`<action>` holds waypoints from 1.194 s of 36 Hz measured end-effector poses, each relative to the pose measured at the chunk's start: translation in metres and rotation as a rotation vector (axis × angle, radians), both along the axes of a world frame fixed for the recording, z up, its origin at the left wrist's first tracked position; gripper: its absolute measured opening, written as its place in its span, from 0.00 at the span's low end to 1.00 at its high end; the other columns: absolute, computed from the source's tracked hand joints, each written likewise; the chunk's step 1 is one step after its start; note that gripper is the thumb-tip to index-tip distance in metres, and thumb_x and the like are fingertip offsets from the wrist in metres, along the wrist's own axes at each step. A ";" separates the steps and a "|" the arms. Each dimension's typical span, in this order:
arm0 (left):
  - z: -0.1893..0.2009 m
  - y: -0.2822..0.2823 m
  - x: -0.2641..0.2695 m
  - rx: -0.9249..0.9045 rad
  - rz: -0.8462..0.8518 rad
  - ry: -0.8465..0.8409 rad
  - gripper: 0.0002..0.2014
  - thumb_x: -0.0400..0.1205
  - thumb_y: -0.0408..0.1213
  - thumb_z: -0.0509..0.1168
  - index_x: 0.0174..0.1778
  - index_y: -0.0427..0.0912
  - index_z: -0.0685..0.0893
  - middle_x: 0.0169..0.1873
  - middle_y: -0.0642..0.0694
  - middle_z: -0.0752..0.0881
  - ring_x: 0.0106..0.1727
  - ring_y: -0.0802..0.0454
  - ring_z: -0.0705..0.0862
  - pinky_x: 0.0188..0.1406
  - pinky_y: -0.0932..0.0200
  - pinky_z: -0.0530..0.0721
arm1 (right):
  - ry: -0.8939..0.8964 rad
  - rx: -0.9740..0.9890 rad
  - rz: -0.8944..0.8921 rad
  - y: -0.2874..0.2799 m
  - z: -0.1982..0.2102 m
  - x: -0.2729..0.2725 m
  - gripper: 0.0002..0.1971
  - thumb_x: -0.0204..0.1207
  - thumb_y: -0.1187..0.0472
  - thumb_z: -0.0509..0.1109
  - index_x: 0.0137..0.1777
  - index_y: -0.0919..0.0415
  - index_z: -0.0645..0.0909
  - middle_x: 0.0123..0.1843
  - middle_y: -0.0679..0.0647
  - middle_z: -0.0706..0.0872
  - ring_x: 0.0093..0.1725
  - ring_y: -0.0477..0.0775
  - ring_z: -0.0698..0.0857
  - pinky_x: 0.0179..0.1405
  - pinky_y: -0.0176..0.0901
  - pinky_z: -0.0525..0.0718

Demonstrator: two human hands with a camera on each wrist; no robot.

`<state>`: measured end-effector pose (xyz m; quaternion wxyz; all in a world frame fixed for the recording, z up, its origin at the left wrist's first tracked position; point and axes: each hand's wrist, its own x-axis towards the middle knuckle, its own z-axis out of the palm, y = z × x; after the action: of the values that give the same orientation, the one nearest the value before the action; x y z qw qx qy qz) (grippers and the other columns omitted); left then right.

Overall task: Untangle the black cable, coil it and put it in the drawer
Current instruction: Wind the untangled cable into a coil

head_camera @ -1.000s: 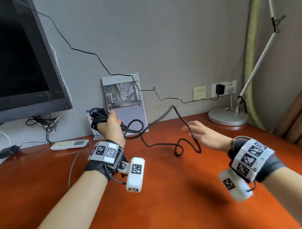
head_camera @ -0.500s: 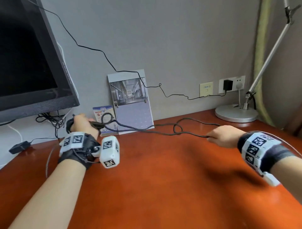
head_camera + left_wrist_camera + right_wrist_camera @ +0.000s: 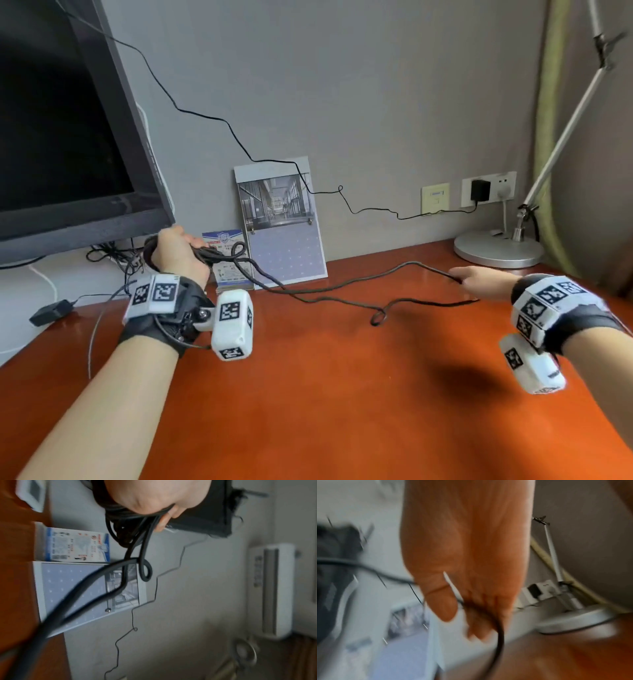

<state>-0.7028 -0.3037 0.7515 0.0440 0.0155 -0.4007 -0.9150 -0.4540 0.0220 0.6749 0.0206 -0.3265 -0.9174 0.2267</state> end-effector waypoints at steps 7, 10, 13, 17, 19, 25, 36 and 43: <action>0.026 0.052 0.054 -0.110 -0.022 0.239 0.16 0.80 0.26 0.61 0.29 0.45 0.67 0.14 0.56 0.67 0.14 0.61 0.63 0.19 0.65 0.62 | 0.220 -0.219 0.266 -0.100 0.073 -0.016 0.37 0.65 0.46 0.69 0.71 0.69 0.73 0.72 0.63 0.75 0.68 0.44 0.78 0.53 0.28 0.76; 0.032 0.071 0.080 -0.104 -0.084 0.310 0.15 0.81 0.26 0.61 0.31 0.44 0.69 0.15 0.56 0.68 0.16 0.61 0.64 0.20 0.65 0.64 | 0.342 -0.221 0.285 -0.141 0.071 -0.048 0.34 0.74 0.51 0.71 0.77 0.63 0.67 0.75 0.54 0.73 0.73 0.53 0.73 0.67 0.40 0.71; 0.037 0.080 0.100 -0.137 -0.136 0.388 0.13 0.82 0.27 0.62 0.32 0.43 0.70 0.13 0.59 0.67 0.15 0.61 0.65 0.20 0.64 0.66 | 0.421 -0.514 0.329 -0.168 0.059 -0.074 0.33 0.65 0.50 0.76 0.68 0.63 0.74 0.66 0.54 0.78 0.65 0.54 0.76 0.59 0.46 0.74; 0.043 0.083 0.117 -0.046 -0.246 0.424 0.18 0.83 0.26 0.60 0.28 0.43 0.68 0.13 0.56 0.66 0.15 0.59 0.63 0.19 0.65 0.66 | 0.619 -0.862 0.405 -0.172 0.047 -0.091 0.31 0.68 0.61 0.76 0.72 0.61 0.74 0.74 0.52 0.75 0.75 0.52 0.70 0.71 0.45 0.64; 0.045 0.082 0.121 0.017 -0.342 0.368 0.19 0.84 0.29 0.60 0.26 0.44 0.67 0.14 0.55 0.65 0.15 0.59 0.64 0.22 0.65 0.68 | 0.657 -0.937 0.521 -0.174 0.046 -0.092 0.19 0.69 0.66 0.74 0.61 0.58 0.83 0.63 0.51 0.85 0.68 0.52 0.78 0.75 0.51 0.67; 0.051 0.079 0.123 0.139 -0.517 0.294 0.18 0.87 0.34 0.56 0.28 0.45 0.66 0.15 0.55 0.65 0.15 0.59 0.64 0.30 0.63 0.71 | 0.569 -1.195 0.872 -0.177 0.038 -0.078 0.12 0.67 0.74 0.69 0.26 0.60 0.83 0.28 0.58 0.82 0.29 0.46 0.83 0.35 0.33 0.82; 0.055 0.038 0.120 0.122 -1.006 0.280 0.12 0.78 0.41 0.59 0.29 0.45 0.69 0.12 0.56 0.65 0.13 0.60 0.63 0.28 0.65 0.75 | 0.386 -0.497 0.670 -0.103 0.026 -0.071 0.11 0.82 0.70 0.61 0.40 0.57 0.71 0.30 0.49 0.69 0.23 0.37 0.70 0.30 0.29 0.73; 0.032 0.031 0.128 -0.545 -1.550 0.338 0.11 0.67 0.33 0.73 0.31 0.41 0.74 0.12 0.57 0.67 0.14 0.62 0.63 0.26 0.65 0.78 | 0.229 -0.225 0.663 -0.068 0.056 -0.053 0.13 0.73 0.71 0.73 0.32 0.54 0.84 0.28 0.41 0.86 0.33 0.34 0.83 0.44 0.25 0.74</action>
<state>-0.5749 -0.2727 0.7832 -0.5355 -0.4129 -0.4932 -0.5473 -0.5071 -0.0456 0.7305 0.0127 0.0156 -0.9344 0.3555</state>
